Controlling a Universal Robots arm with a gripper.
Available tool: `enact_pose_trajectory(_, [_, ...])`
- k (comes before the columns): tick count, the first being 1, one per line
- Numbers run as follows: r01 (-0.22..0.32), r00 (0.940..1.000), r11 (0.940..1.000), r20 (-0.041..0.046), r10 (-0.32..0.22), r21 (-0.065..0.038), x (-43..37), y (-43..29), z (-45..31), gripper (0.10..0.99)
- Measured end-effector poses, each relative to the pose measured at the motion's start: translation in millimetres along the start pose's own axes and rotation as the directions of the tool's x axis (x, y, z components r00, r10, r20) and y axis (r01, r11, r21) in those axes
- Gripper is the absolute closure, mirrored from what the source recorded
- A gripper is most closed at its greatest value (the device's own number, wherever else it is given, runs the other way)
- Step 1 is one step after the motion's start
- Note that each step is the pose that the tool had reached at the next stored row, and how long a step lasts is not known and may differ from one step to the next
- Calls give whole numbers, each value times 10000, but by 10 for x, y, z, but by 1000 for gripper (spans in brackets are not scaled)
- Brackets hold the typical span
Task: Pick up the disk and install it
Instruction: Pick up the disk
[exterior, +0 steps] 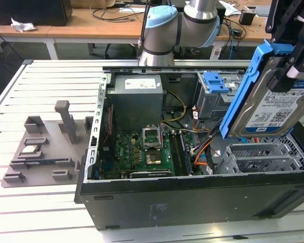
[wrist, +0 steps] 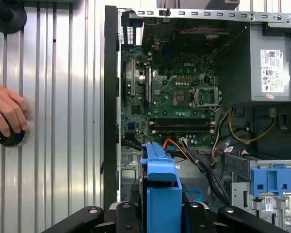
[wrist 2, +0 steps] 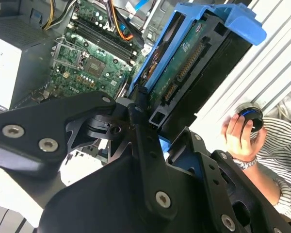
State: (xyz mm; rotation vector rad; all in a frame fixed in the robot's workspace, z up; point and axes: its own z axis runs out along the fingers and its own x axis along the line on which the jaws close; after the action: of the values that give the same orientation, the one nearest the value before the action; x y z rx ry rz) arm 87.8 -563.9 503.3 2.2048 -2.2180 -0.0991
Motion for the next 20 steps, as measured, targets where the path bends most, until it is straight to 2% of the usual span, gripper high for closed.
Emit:
enact_pose_trajectory(4, [7, 10000, 10000, -59, -8, -18, 1, -104, 35, 718])
enact_pose_trajectory(9, [7, 9999, 10000, -110, -8, -35, 0, -182, 68, 718])
enact_pose_trajectory(14, [2, 9999, 10000, -158, -3, -64, 3, -232, 144, 718])
enact_pose_trajectory(20, [-1, 9998, 10000, -212, -1, -98, -8, -339, 226, 718])
